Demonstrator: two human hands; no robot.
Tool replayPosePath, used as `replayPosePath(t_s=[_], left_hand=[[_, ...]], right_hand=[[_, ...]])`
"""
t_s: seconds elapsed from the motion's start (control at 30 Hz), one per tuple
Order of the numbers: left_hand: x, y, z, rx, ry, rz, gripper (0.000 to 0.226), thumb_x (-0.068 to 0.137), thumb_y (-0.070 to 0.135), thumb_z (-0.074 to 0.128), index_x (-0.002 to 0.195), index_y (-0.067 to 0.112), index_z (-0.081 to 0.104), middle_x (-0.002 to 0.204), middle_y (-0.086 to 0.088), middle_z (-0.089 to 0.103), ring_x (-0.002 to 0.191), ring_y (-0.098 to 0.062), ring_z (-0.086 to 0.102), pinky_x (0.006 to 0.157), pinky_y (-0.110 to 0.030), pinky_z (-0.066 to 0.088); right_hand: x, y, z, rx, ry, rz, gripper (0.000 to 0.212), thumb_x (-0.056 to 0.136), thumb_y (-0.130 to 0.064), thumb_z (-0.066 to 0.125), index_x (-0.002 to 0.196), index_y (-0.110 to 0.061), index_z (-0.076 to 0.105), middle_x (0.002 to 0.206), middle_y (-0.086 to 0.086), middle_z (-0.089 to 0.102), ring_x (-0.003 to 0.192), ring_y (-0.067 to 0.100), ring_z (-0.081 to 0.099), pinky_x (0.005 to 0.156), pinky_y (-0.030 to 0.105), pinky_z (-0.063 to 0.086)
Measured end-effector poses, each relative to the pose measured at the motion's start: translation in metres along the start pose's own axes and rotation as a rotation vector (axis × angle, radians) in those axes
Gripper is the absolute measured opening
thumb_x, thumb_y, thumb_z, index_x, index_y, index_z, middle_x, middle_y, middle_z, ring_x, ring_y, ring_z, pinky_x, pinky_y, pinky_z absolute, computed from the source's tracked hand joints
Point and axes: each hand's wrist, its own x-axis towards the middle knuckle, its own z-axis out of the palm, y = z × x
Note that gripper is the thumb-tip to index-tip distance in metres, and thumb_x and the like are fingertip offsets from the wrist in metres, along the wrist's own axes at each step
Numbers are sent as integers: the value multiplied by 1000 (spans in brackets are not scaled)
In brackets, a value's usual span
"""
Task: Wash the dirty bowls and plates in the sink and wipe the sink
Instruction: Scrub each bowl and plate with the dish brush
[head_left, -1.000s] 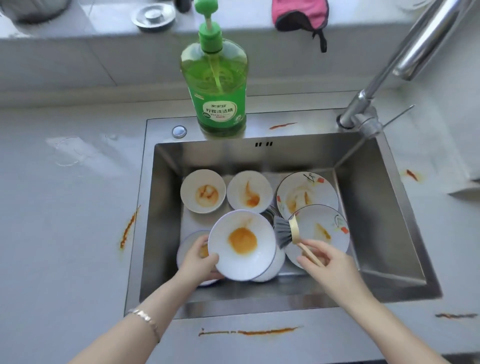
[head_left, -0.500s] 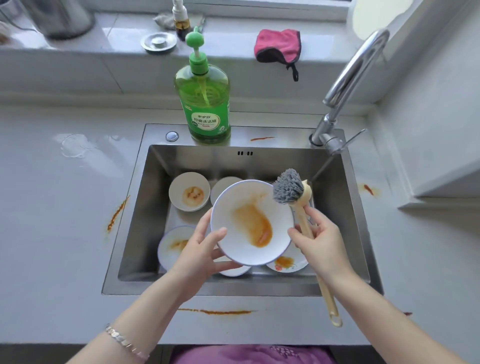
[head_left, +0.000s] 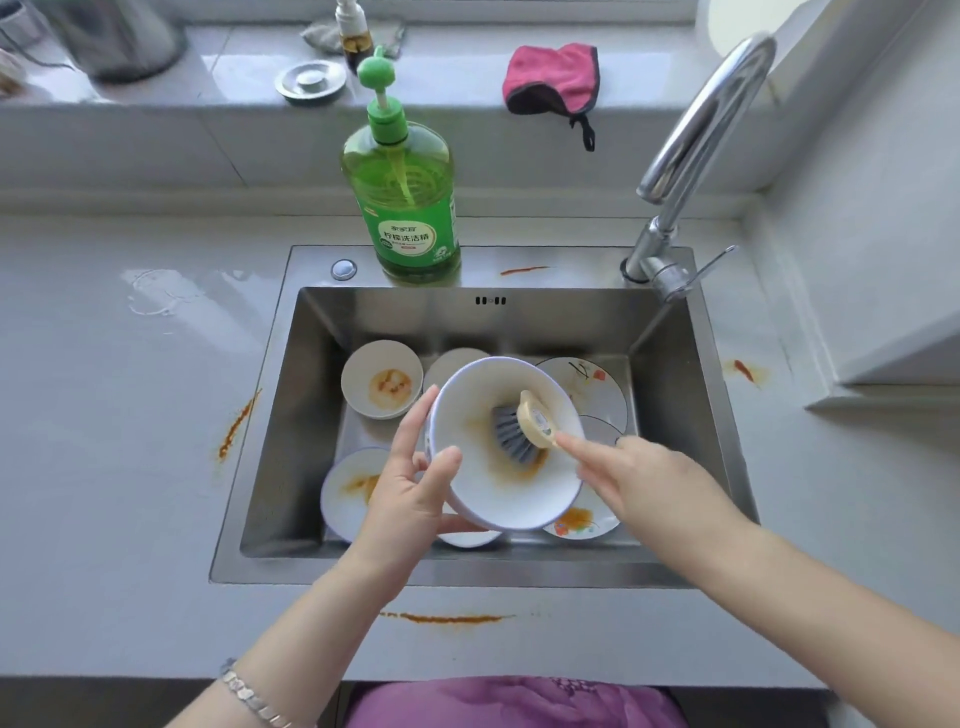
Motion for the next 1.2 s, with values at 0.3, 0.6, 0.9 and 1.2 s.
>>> replayPosePath(t_s=[0.3, 0.6, 0.9, 1.2], left_hand=[[-4, 0, 3, -13, -11, 16, 51, 94, 6, 44, 129, 42, 39, 76, 18, 68, 71, -3, 68, 55, -40, 59], [-3, -4, -3, -5, 5, 31, 51, 92, 10, 54, 116, 54, 44, 102, -7, 59, 81, -17, 69, 59, -43, 59], [-1, -8, -9, -2, 23, 14, 53, 92, 8, 52, 123, 51, 43, 92, -8, 65, 78, -19, 69, 55, -41, 58], [4, -6, -14, 57, 1, 69, 53, 80, 15, 61, 111, 55, 45, 92, -5, 59, 77, -16, 67, 53, -34, 57]], right_hand=[[15, -27, -5, -62, 134, -59, 52, 85, -13, 49, 125, -47, 53, 78, -2, 53, 71, 24, 62, 54, 27, 38], [18, -22, 3, 193, -71, 12, 43, 95, -18, 40, 130, -43, 49, 106, 5, 63, 103, 24, 54, 74, 30, 36], [19, -28, 8, 270, -74, 70, 41, 94, -19, 41, 126, -41, 54, 115, 5, 64, 105, 27, 56, 76, 31, 41], [15, -19, 13, 250, -119, 60, 41, 95, -18, 42, 125, -43, 54, 106, 4, 68, 94, 23, 59, 73, 33, 43]])
